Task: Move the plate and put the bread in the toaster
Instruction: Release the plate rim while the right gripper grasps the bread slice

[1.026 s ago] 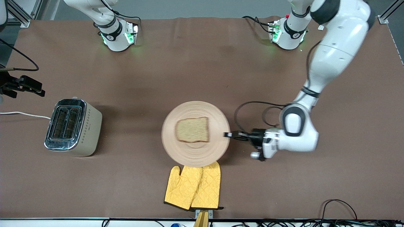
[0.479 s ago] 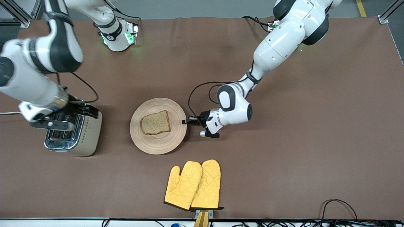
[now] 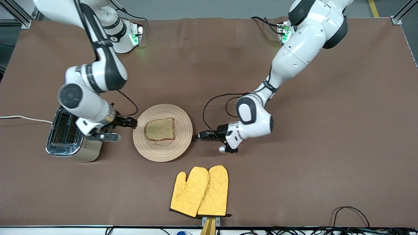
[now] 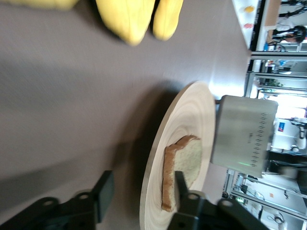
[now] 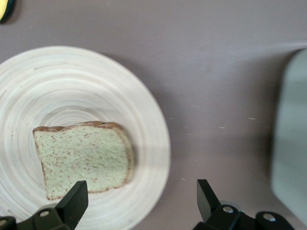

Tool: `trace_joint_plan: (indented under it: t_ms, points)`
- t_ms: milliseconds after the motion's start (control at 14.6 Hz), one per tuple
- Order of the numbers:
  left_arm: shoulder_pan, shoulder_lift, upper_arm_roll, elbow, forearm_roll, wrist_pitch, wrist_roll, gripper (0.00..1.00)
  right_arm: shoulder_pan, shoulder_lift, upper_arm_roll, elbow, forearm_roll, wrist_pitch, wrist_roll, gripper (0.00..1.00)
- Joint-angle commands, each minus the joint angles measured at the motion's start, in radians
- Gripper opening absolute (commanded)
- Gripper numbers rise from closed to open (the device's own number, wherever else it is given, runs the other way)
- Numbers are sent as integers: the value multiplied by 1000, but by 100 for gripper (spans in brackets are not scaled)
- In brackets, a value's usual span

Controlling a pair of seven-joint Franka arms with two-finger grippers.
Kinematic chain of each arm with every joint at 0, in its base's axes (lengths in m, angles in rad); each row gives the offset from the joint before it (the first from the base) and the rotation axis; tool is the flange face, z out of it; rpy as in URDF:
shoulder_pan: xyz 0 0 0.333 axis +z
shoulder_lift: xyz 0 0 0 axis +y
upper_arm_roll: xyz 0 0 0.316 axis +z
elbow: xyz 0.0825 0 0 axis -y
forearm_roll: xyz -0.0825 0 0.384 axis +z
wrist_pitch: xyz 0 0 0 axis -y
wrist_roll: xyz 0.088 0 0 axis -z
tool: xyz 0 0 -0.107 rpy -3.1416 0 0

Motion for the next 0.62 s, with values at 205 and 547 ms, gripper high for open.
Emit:
trace_joint_plan:
  t_ms: [205,547]
  points:
    - [330,-283,-3,-207,432,-300,-121,100,60,112,-5,-30,81,129,13,100]
    - [498,-413,-5,-206,805,-471,-150,100,39,146,0,-39,124,168,0,81]
